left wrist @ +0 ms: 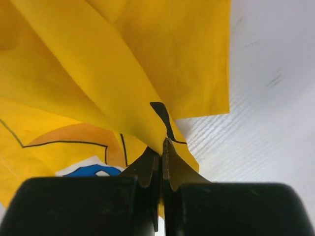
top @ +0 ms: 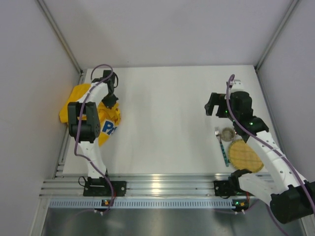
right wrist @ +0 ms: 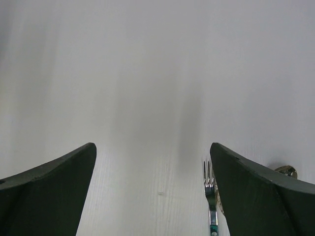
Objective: Set the dinner table for one person
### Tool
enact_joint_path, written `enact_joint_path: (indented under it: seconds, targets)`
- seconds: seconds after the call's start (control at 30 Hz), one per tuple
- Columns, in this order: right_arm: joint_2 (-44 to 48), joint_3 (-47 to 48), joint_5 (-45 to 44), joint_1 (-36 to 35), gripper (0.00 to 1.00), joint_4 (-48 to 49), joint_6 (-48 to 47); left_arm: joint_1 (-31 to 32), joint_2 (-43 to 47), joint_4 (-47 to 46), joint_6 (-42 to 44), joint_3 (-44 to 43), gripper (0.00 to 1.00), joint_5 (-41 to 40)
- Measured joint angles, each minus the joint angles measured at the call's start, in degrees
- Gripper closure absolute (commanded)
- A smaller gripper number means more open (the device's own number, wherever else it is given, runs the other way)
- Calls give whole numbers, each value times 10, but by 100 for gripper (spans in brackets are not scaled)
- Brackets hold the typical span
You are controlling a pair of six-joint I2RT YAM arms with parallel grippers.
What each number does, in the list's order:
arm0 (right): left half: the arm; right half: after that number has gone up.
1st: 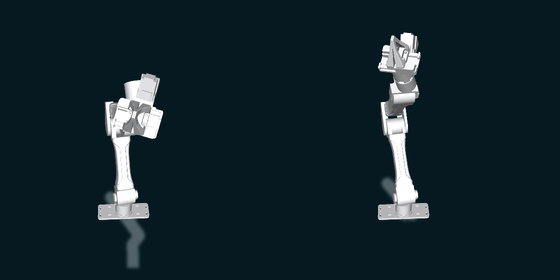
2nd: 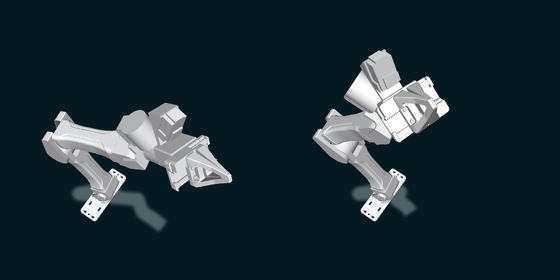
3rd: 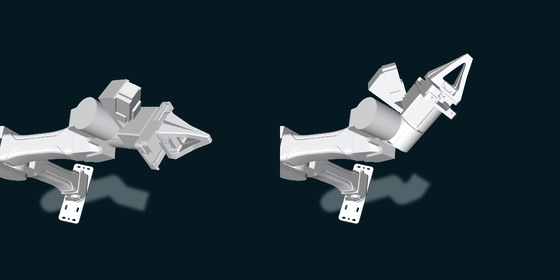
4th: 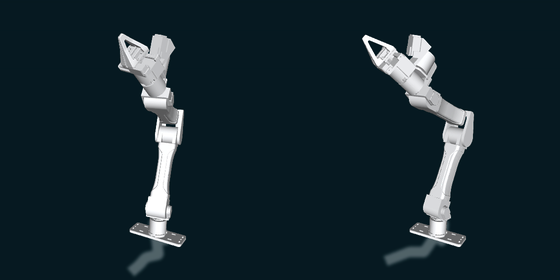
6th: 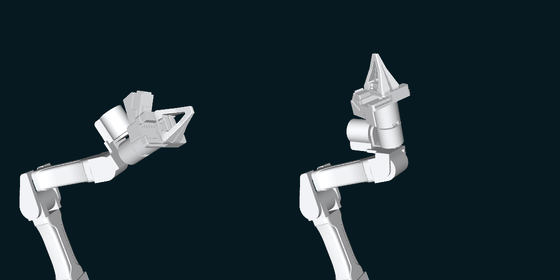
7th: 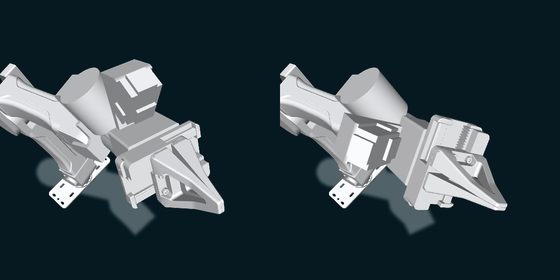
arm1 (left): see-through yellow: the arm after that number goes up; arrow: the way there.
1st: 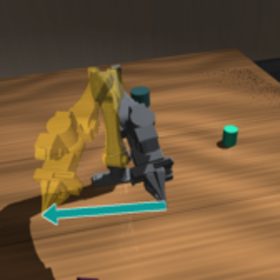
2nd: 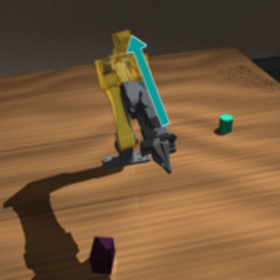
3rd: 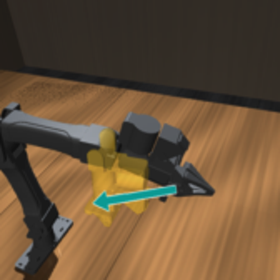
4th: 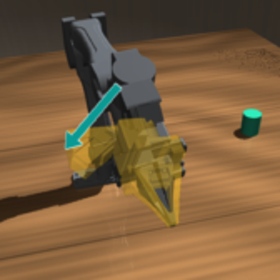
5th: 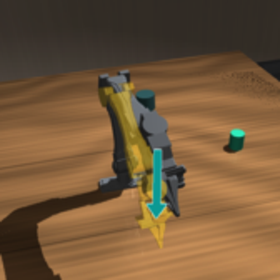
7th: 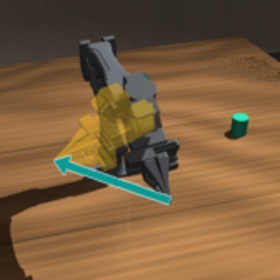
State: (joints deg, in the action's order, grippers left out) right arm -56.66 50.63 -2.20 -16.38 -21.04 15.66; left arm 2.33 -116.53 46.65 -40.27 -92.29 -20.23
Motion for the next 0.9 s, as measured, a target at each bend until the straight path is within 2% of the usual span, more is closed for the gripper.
enact_joint_path:
  seconds: [0.17, 0.27, 0.37, 0.5, 0.57, 0.6, 0.7, 0.9]
  targets:
    - [-18, 0, -3, 0, 0, 0, -7, 11, 11, -42, 18, 44, 100, 52]
    - [-46, 10, 0, 0, 0, 0, -6, 51, 40, -74, 48, 105, 100, 87]
    - [-87, 40, 10, 0, 0, 0, -4, 134, 89, -115, 81, 172, 100, 132]
    - [-137, 79, 33, 0, 0, 2, 7, 268, 190, -172, 112, 264, 99, 246]
    - [-160, 92, 48, 0, 0, 4, 19, 294, 240, -180, 119, 294, 67, 292]
    - [-169, 96, 56, 0, 0, 4, 26, 295, 261, -179, 124, 302, 2, 303]
    - [-195, 101, 80, -1, 0, 5, 44, 280, 315, -174, 129, 309, 1, 306]
    - [-268, 114, 128, -19, 0, 12, 82, 268, 363, -108, 131, 269, 1, 242]
